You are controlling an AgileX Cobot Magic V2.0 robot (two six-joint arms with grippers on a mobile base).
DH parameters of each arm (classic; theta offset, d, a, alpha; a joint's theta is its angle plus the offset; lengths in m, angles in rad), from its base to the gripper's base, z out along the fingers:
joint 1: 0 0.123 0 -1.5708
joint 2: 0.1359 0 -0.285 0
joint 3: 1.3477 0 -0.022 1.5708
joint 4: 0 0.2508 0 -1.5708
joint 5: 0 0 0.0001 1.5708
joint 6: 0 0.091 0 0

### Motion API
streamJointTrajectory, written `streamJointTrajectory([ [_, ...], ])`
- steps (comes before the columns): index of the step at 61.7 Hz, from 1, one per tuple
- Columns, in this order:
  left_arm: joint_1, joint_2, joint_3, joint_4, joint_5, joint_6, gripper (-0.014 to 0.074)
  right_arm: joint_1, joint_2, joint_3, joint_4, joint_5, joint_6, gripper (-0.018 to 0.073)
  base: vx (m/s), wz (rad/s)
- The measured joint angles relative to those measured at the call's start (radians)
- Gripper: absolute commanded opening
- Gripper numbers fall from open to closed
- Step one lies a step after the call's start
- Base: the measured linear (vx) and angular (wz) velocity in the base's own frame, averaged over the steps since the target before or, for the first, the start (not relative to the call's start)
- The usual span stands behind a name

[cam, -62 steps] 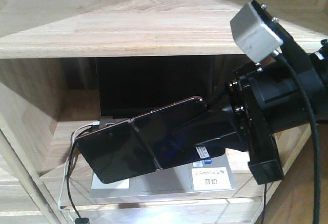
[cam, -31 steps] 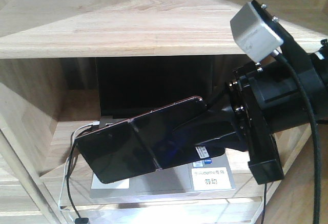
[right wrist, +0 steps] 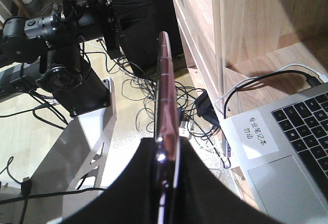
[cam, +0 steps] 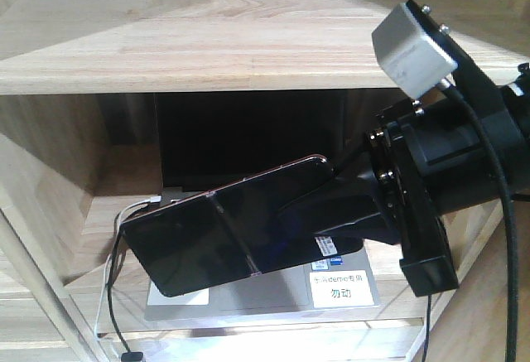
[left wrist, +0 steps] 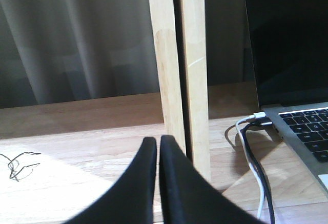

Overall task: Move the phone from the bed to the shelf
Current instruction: 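Hold the phone with the right gripper in front of the laptop shelf, then raise the black phone with the right gripper above the upper shelf board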

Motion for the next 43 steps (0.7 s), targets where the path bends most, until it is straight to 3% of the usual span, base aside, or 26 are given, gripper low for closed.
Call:
streamJointTrajectory([
  [14,0.000,0.000,0.000,0.000,0.000,0.000,0.0001,0.000,0.000,-0.018,0.000,0.001,0.019,-0.0002,0.00,0.00],
  [43,0.000,0.000,0.000,0.000,0.000,0.000,0.0001,0.000,-0.001,-0.246,0.024,0.003,0.042,-0.0002,0.00,0.00],
])
